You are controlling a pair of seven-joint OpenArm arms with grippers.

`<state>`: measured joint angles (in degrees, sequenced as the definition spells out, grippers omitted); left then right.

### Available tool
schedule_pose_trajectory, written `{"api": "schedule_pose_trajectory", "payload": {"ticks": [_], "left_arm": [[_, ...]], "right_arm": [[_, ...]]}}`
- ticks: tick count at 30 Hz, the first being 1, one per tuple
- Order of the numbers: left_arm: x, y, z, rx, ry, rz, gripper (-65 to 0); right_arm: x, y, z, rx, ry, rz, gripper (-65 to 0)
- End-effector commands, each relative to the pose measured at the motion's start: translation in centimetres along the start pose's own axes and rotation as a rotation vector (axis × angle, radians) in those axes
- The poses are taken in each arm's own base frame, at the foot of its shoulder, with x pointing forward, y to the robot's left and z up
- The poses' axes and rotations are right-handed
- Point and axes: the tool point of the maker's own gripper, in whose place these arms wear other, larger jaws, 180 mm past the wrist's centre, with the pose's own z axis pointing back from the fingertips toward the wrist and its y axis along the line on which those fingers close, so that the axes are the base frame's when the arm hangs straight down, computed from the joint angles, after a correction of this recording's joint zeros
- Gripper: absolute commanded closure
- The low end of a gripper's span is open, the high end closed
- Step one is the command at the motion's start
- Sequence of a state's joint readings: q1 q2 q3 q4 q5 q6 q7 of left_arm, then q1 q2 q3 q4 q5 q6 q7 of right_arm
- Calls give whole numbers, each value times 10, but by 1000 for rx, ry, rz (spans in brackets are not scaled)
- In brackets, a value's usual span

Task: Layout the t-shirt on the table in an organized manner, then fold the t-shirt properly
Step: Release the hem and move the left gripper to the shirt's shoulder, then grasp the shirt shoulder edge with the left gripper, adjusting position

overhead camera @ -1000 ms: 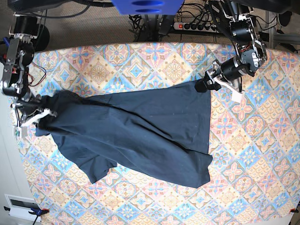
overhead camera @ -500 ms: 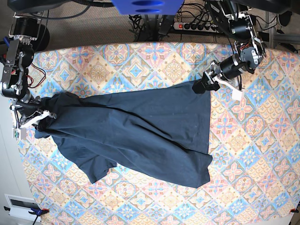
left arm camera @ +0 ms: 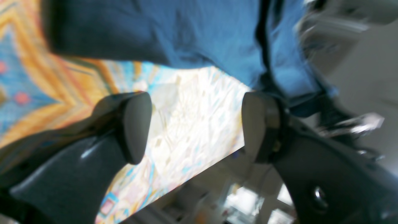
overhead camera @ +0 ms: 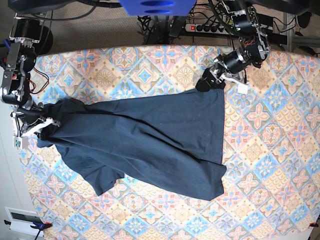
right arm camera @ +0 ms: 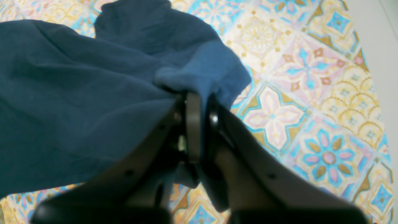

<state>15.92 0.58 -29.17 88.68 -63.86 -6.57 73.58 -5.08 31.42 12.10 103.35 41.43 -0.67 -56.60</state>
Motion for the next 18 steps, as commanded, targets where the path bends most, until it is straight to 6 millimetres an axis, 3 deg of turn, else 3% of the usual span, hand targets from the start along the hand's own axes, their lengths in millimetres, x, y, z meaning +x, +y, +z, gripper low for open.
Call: {"api": "schedule_pose_trajectory", "payload": {"ticks": [1, 12, 15, 18], "left_arm": [[9, 2, 1, 6, -31, 6, -447], [38, 2, -23, -43, -54, 102, -440], [56, 10, -25, -57, -99, 180, -370], [65, 12, -31, -75, -109, 225, -244]], "right_arm": [[21, -2, 6, -4, -61, 23, -8], [20, -3, 5, -5, -58, 21, -8], [20, -3, 5, -5, -60, 21, -8], [20, -3, 5, -5, -60, 21, -8]]}}
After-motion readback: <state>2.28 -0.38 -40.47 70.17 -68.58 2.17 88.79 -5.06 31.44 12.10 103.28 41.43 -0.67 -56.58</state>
